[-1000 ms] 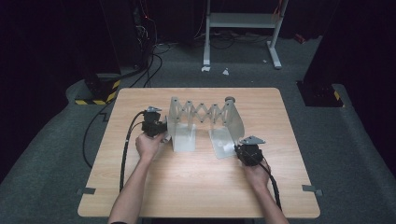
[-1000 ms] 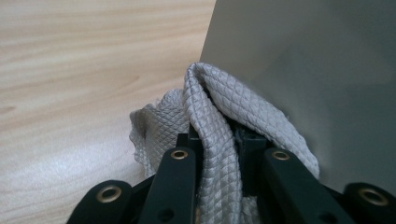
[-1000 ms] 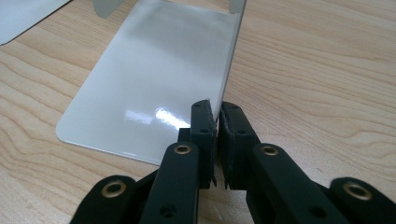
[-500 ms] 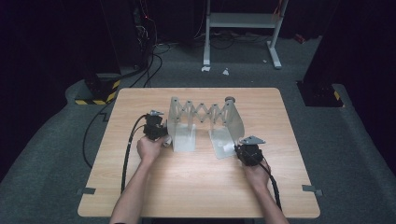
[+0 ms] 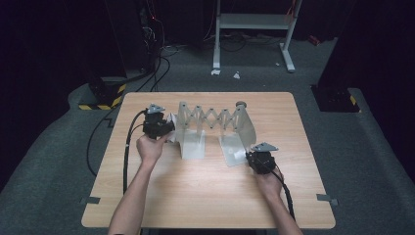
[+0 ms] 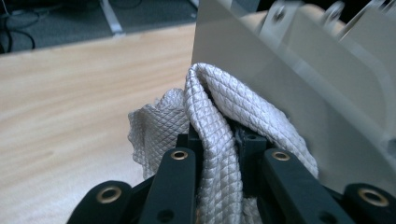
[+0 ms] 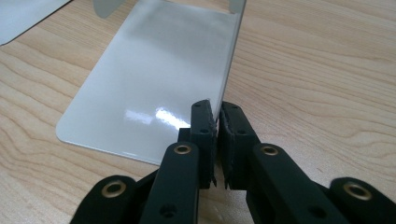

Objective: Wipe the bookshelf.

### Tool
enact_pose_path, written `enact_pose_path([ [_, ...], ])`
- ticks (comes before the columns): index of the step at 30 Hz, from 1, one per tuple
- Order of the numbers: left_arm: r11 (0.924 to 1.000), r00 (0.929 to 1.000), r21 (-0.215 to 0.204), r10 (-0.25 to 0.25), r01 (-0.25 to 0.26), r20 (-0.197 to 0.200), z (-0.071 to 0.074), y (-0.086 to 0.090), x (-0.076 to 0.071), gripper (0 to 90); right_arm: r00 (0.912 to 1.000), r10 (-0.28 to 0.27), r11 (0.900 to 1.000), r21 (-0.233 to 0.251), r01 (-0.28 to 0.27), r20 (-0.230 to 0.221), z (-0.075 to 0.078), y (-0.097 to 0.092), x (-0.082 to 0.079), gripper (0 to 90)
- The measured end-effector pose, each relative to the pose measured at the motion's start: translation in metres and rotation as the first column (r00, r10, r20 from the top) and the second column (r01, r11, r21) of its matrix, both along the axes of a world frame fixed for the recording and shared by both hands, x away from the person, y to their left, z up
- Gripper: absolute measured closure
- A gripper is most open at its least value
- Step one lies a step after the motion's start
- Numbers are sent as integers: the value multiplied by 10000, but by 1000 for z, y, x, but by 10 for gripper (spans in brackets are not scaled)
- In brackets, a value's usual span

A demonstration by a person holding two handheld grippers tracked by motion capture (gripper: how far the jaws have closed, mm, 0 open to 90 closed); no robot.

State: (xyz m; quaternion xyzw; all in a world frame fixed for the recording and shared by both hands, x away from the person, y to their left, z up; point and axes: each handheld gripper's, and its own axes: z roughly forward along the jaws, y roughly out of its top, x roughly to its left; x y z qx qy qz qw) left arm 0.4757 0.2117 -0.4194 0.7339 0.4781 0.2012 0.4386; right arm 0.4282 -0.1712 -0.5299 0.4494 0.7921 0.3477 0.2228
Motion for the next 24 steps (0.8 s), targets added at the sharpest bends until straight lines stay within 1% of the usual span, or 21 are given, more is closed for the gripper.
enact_pose_path([
  [3, 10000, 9997, -74, 4, -2, 228, 11, 1, 2, 797, 10000, 1, 10000, 1, -1, -2, 0, 0, 0, 849],
  [5, 10000, 9996, -63, 23, -22, 285, 16, 1, 4, 797, 10000, 3, 10000, 14, -3, -3, 0, 0, 0, 849],
  [8, 10000, 9994, -21, 33, -32, 350, 21, 0, 8, 797, 10000, 9, 10000, 19, -9, -7, 0, 0, 0, 849],
  [11, 9999, 9992, -90, 66, -62, 384, 25, 1, 12, 797, 10000, 21, 10000, 20, -21, -8, 0, 0, 0, 849],
  [13, 9998, 9991, -170, 123, -116, 399, 26, 1, 15, 797, 10000, 15, 10000, 14, -15, -7, 0, 0, 0, 849],
  [16, 9998, 9992, -68, 174, -171, 361, 28, 0, 23, 797, 10000, 8, 10000, 10, -8, -5, 0, 0, 0, 849],
  [17, 9998, 9992, -83, 207, -204, 335, 28, 0, 25, 797, 10000, -1, 10000, 9, 1, -9, 0, 0, 0, 849],
  [19, 9996, 9988, -128, 270, -265, 407, 27, 0, 29, 796, 10000, 1, 10000, 2, -1, -3, 0, 0, 0, 849],
  [21, 9994, 9990, -153, 311, -306, 318, 25, -1, 33, 796, 10000, 2, 10000, 6, -2, -7, 0, 0, 0, 849],
  [24, 9994, 9993, -9, 350, -350, 156, 21, -3, 40, 797, 10000, 10, 10000, 12, -10, -7, 0, 0, 0, 849],
])
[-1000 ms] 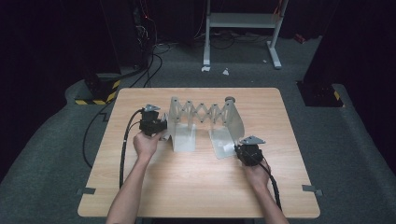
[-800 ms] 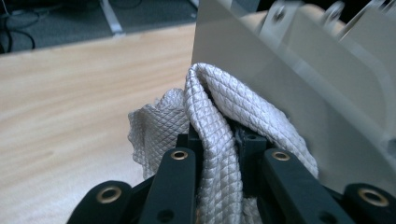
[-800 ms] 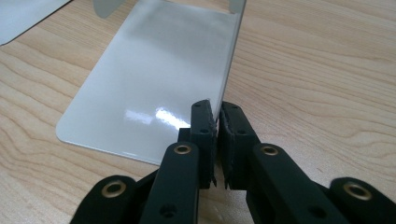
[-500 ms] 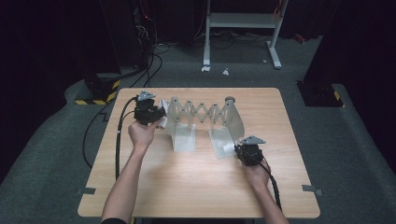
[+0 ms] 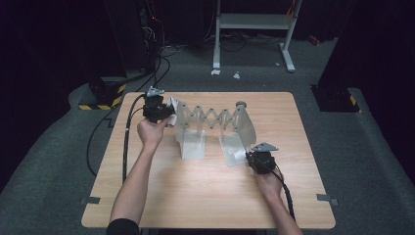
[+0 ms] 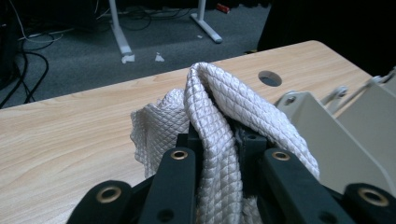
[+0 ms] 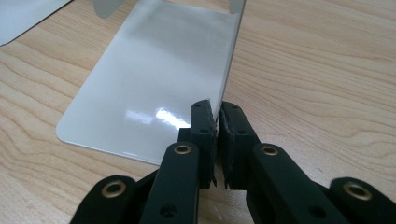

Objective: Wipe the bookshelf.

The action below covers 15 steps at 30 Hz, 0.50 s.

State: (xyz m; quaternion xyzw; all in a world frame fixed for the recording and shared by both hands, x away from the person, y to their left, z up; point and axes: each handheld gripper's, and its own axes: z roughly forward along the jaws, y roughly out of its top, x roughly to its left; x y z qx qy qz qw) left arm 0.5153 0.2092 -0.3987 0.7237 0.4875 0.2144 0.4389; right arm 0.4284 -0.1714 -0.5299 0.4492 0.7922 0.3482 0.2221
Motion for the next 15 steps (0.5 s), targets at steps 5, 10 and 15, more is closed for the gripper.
enact_pose_path([
  [5, 9997, 9998, 230, 29, -24, -217, -9, -3, 5, 796, 10000, 9, 10000, 14, -9, -8, 0, 0, 0, 849],
  [10, 9995, 9987, 328, -3, 20, -506, -23, -4, 4, 796, 10000, -4, 10000, 33, 4, -21, 0, 0, 0, 849],
  [15, 9991, 9971, 411, -98, 129, -752, -36, -4, 0, 796, 10000, -5, 10000, 34, 6, -22, 0, 0, 0, 849],
])
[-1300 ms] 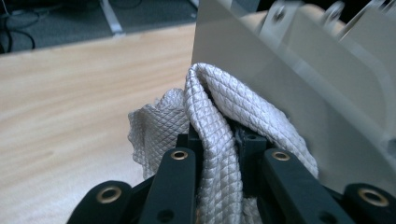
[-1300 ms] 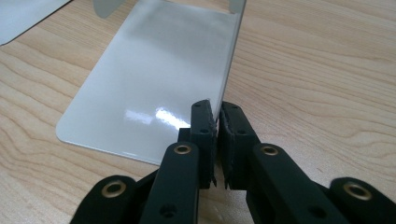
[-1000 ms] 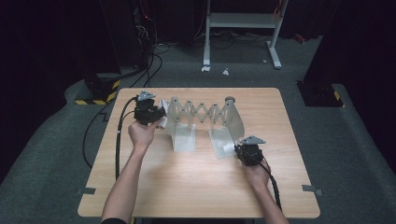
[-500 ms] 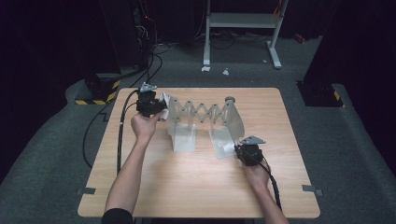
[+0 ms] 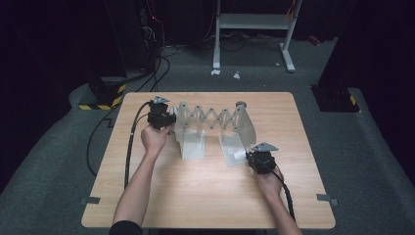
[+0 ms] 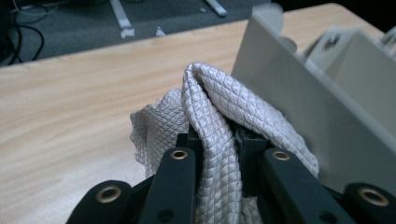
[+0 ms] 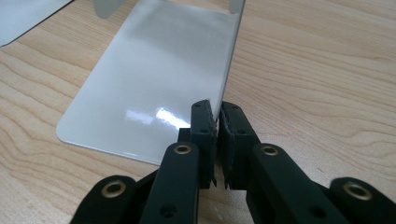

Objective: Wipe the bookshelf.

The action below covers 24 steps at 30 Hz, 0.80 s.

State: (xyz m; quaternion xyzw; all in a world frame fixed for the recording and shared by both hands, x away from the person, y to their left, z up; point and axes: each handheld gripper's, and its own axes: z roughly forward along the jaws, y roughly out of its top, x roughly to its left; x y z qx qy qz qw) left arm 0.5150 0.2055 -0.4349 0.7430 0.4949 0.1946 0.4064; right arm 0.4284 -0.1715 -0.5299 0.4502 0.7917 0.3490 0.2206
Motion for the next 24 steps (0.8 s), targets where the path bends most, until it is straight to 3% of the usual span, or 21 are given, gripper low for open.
enact_pose_path([
  [9, 9999, 9984, 80, -88, 92, -559, -25, 0, -6, 795, 10000, 7, 10000, -31, -7, 20, 0, 0, 0, 849],
  [12, 9991, 9975, 403, -93, 121, -701, -33, -3, -7, 794, 10000, 5, 10000, -31, -4, 20, 0, 0, 0, 849],
  [24, 9992, 9925, 378, -98, 146, -1219, -59, -4, -13, 794, 10000, 8, 10000, -22, -8, 16, 0, 0, 0, 849],
])
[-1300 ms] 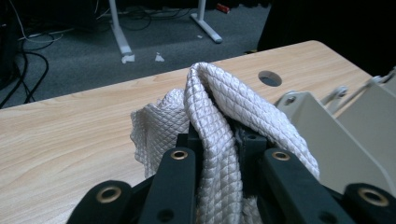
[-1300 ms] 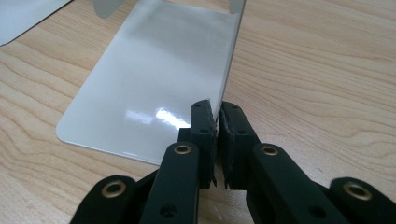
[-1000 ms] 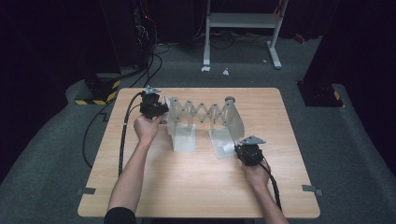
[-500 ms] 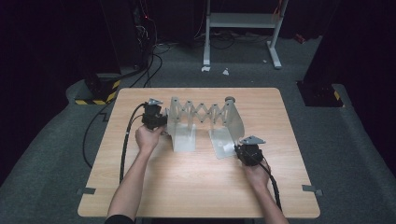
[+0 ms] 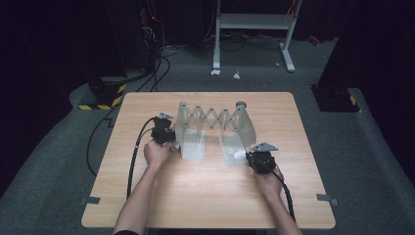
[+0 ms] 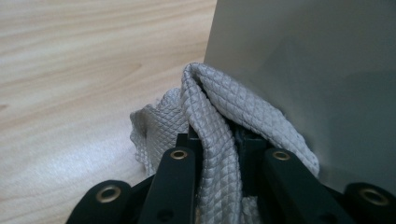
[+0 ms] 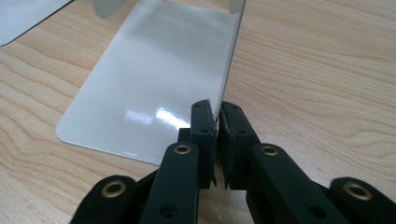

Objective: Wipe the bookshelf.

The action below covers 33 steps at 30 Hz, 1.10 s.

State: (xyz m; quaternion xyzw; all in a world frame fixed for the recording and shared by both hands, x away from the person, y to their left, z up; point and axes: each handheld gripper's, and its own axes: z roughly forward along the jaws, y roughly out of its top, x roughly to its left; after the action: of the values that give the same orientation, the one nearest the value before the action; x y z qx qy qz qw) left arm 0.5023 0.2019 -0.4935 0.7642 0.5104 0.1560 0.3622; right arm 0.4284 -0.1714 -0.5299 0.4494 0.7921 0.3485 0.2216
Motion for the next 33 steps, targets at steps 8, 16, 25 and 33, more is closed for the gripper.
enact_pose_path([
  [8, 9998, 9997, 91, -172, 174, -199, -9, 0, -17, 791, 10000, -14, 10000, 31, 14, -22, 0, 0, 0, 849],
  [16, 9971, 9988, 573, -497, 498, -44, -11, -1, -54, 787, 10000, 1, 10000, 93, 0, -60, 0, -1, 0, 849],
  [25, 9958, 9996, 872, -254, 266, -149, -6, 10, -70, 782, 9999, 2, 9999, 156, -1, -104, 0, -1, 1, 849],
  [33, 9913, 9957, 939, 921, -923, 61, -5, 35, -66, 776, 9999, -7, 9999, 172, 9, -108, 0, -1, 2, 849],
])
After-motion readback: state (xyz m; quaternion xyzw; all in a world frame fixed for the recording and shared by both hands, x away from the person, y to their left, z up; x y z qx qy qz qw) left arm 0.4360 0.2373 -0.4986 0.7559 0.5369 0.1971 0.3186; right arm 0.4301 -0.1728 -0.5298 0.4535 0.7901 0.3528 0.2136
